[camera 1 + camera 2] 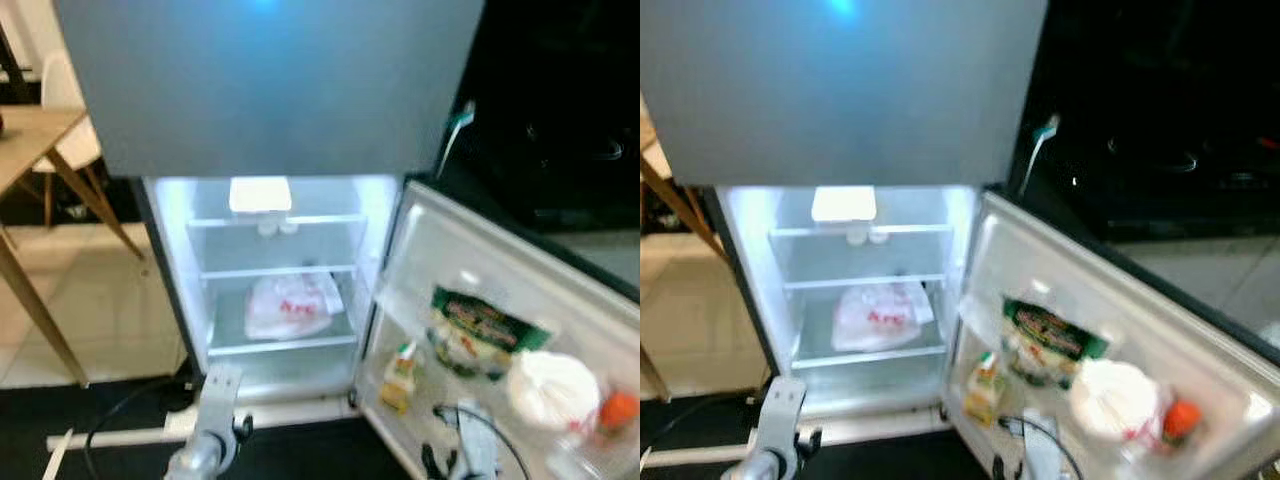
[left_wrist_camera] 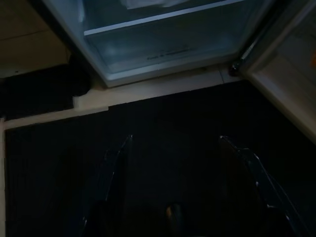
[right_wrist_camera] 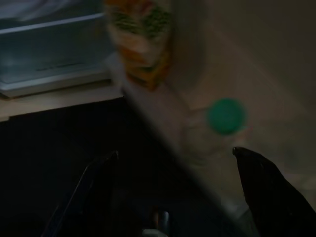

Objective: Restocking fridge

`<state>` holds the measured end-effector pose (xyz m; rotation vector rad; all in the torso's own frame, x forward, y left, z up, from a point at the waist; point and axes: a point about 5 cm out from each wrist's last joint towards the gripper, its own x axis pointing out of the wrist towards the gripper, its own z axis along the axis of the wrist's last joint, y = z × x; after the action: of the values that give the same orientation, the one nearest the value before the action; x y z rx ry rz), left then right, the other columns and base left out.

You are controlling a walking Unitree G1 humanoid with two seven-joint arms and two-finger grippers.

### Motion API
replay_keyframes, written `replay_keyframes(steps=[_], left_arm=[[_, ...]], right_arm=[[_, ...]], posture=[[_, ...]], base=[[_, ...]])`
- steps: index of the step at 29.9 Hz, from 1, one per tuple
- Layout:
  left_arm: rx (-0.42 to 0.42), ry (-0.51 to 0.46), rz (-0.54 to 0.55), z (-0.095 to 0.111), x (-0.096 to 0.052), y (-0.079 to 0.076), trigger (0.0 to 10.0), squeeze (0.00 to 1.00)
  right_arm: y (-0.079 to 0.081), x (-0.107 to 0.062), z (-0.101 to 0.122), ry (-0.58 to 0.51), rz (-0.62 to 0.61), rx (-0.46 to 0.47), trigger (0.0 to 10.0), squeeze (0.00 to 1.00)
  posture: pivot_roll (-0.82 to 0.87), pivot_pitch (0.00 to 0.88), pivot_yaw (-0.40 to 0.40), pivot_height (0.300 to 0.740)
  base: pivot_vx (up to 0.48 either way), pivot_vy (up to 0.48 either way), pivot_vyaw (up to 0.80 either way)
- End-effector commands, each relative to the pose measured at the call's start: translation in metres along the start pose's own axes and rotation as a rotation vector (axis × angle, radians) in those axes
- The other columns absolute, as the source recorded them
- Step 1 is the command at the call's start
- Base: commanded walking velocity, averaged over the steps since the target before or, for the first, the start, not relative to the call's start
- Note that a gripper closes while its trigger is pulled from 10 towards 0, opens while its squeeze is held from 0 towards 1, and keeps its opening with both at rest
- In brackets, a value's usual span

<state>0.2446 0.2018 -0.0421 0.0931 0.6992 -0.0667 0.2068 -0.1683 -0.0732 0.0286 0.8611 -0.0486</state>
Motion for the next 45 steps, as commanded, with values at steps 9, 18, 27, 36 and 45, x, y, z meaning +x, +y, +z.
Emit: replay_keyframes(steps=[9,18,27,36,45], left_arm=[[-0.049,-0.015,-0.020,0.001,0.000,-0.003,10.0,0.00],[-0.055,-0.015,-0.024,0.001,0.000,-0.004,10.0,0.00],[-0.042,-0.014,-0.018,0.000,0.000,-0.004,10.0,0.00],[-0.019,-0.017,-0.025,0.002,0.001,-0.004,10.0,0.00],[0.046,0.038,-0.049,-0.003,0.001,-0.007,10.0,0.22]], right_arm=[[-0.013,0.000,0.006,-0.017,-0.037,0.031,10.0,0.00],[-0.017,-0.001,0.000,-0.007,-0.041,0.034,10.0,0.00],[-0.004,-0.004,-0.015,0.021,-0.031,0.039,10.0,0.00],[-0.001,-0.003,-0.011,0.019,-0.032,0.036,10.0,0.00],[-0.024,-0.002,0.001,0.001,-0.057,0.045,10.0,0.00]], posture=[[0.02,0.000,-0.032,0.738],[0.02,0.000,-0.032,0.738],[0.02,0.000,-0.027,0.738],[0.02,0.000,-0.027,0.738],[0.01,0.000,-0.028,0.738]], base=[[0.000,-0.118,0.00],[0.000,0.469,0.00],[0.000,0.306,0.00],[0.000,0.000,0.00],[0.000,-0.276,0.00]])
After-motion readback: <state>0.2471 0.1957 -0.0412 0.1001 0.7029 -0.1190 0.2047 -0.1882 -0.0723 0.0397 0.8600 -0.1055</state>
